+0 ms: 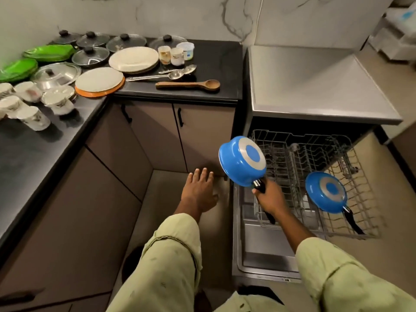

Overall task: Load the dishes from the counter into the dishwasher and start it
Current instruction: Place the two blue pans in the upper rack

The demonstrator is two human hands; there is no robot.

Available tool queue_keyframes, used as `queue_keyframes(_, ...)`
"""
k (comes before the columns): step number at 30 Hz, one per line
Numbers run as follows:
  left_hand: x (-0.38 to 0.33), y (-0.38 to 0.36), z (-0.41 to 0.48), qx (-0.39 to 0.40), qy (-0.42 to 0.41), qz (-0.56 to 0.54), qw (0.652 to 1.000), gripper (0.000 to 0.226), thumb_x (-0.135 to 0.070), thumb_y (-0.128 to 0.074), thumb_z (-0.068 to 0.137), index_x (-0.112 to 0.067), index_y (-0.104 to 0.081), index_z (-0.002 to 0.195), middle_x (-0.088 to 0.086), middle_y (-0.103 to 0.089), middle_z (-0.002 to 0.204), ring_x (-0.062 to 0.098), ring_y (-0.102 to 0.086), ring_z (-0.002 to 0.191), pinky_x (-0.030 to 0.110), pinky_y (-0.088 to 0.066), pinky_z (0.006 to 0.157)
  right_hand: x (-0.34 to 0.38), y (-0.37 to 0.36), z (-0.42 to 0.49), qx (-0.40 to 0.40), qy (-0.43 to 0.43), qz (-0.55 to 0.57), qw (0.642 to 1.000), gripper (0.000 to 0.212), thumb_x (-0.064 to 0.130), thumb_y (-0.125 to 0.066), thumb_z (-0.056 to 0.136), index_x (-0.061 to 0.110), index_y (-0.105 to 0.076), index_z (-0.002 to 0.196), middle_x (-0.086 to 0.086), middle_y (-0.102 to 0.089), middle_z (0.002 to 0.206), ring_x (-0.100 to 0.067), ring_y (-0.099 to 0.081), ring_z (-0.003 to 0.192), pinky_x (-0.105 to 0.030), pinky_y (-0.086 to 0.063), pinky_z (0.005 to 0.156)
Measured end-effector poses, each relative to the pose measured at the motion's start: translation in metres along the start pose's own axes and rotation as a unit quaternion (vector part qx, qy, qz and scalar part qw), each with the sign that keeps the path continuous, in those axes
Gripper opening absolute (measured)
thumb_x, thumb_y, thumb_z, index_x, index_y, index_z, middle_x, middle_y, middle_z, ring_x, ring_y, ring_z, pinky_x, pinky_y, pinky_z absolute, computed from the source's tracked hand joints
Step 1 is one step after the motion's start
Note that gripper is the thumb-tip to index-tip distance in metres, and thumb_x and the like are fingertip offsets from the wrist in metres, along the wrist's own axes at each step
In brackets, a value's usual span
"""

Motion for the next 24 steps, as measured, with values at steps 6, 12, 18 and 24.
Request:
queue_keyframes(6,-0.082,-0.01,0.031,0.023,-0.023,0.024,0.999,0.081,-0.049,-0.046,0.098,-0.015,-0.006,0.159,0.009,-0.002,0.167,0.03,0.0,0.153,0.043,-0.005,0.123,-0.08,0.063,0.012,0.0,-0.04,-0.034,0.999,0.041,0.01,-0.061,0.09,0.012,-0.05,0.13,-0.013,-0.065,0.109,-0.033,-0.062,0.1,-0.035,-0.046,0.078)
queue_keyframes(12,-0.209,-0.035,0.087,0.075,-0.056,0.023,0.995,0.08,-0.048,-0.046,0.099,-0.015,-0.004,0.159,0.009,-0.003,0.166,0.03,-0.001,0.153,0.044,-0.006,0.122,-0.176,0.136,0.04,-0.028,-0.077,-0.014,0.997,0.028,0.004,-0.054,0.091,0.006,-0.051,0.118,-0.014,-0.063,0.103,-0.031,-0.06,0.095,-0.038,-0.044,0.075)
queue_keyframes(18,-0.289,-0.045,0.158,0.099,-0.065,0.059,0.991,0.079,-0.047,-0.043,0.1,-0.015,0.0,0.159,0.009,-0.001,0.166,0.029,0.0,0.153,0.045,-0.005,0.123,-0.244,0.192,0.098,-0.018,-0.074,-0.119,0.99,0.009,0.025,-0.049,0.098,0.019,-0.052,0.091,0.002,-0.05,0.076,-0.02,-0.047,0.078,-0.032,-0.039,0.067)
queue_keyframes(24,-0.325,-0.06,0.228,0.106,-0.092,0.097,0.985,0.077,-0.048,-0.038,0.102,-0.015,0.003,0.158,0.01,0.006,0.165,0.028,0.008,0.152,0.045,0.002,0.122,-0.283,0.213,0.168,-0.027,-0.116,-0.079,0.99,0.016,0.018,-0.042,0.102,0.015,-0.057,0.108,0.002,-0.057,0.081,-0.017,-0.057,0.077,-0.031,-0.044,0.068)
Point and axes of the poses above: each hand's wrist, its own z-axis towards the middle knuckle, its own y-axis out of the back of the hand, x = y × z, the point moved 9 cm from there along z, towards the middle knuckle
